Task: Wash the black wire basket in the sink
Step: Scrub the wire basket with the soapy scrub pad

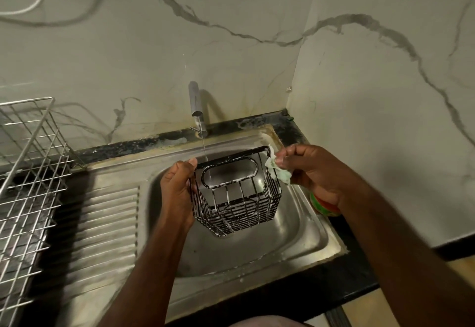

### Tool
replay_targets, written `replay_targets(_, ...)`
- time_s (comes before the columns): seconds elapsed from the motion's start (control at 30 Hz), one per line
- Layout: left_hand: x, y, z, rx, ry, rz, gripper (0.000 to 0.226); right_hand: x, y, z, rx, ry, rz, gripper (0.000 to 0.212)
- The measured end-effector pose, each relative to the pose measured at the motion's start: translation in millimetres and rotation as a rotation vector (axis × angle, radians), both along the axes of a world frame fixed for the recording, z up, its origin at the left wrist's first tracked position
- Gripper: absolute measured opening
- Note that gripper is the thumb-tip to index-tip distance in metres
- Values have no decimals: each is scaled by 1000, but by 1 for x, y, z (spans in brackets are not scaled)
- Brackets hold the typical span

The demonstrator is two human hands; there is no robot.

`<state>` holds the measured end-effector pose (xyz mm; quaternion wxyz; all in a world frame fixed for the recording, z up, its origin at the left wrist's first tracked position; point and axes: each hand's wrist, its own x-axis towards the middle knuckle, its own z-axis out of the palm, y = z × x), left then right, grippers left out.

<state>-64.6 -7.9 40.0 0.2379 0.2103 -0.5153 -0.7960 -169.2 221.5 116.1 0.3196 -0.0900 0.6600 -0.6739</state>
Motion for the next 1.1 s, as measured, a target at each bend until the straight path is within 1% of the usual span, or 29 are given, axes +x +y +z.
replay_targets(0.07,2,-2,-2,12,7,-6,39,2,-3,1,-18,-24,24,8)
replay_targets(0.17,3,-7,-8,76,-17,12,73,5,-11,2,-18,-35,62,11)
replay_targets(0.2,4,-8,-8,98,-28,33,81,6,-14,2,-31,-48,59,11)
replay_targets(0.27,5,-10,-10,131,-39,46,85,8,-20,2,-75,-90,31,14)
replay_targets(0.3,6,-12,-12,129,-45,36,81,8,-23,2,-93,-112,14,16)
replay_targets(0.33,7,-12,-11,108,-61,44,72,8,-26,3,-100,-126,2,18)
replay_targets(0.43,9,-5,-5,25,-87,86,36,10,-33,1,-40,-105,-19,26)
replay_targets(0.5,13,0,2,-128,-117,127,26,13,-37,-1,4,-73,-21,20)
replay_targets(0.57,16,-1,9,-397,-178,194,26,17,-40,-4,50,-33,-12,17)
replay_targets(0.63,14,0,23,-615,-202,195,25,22,-43,-5,77,11,0,18)
replay_targets(0.7,5,9,38,-754,-245,80,26,26,-47,-4,102,50,1,19)
replay_targets(0.8,-12,31,41,-914,-319,-164,39,27,-51,1,94,74,-19,18)
replay_targets(0.87,-20,38,36,-913,-313,-223,44,26,-51,4,70,77,-26,18)
replay_targets(1.0,-27,37,31,-702,-312,-204,44,23,-44,-1,114,85,26,14)
replay_targets(1.1,-22,37,32,-561,-319,-208,40,21,-32,-2,155,129,37,18)
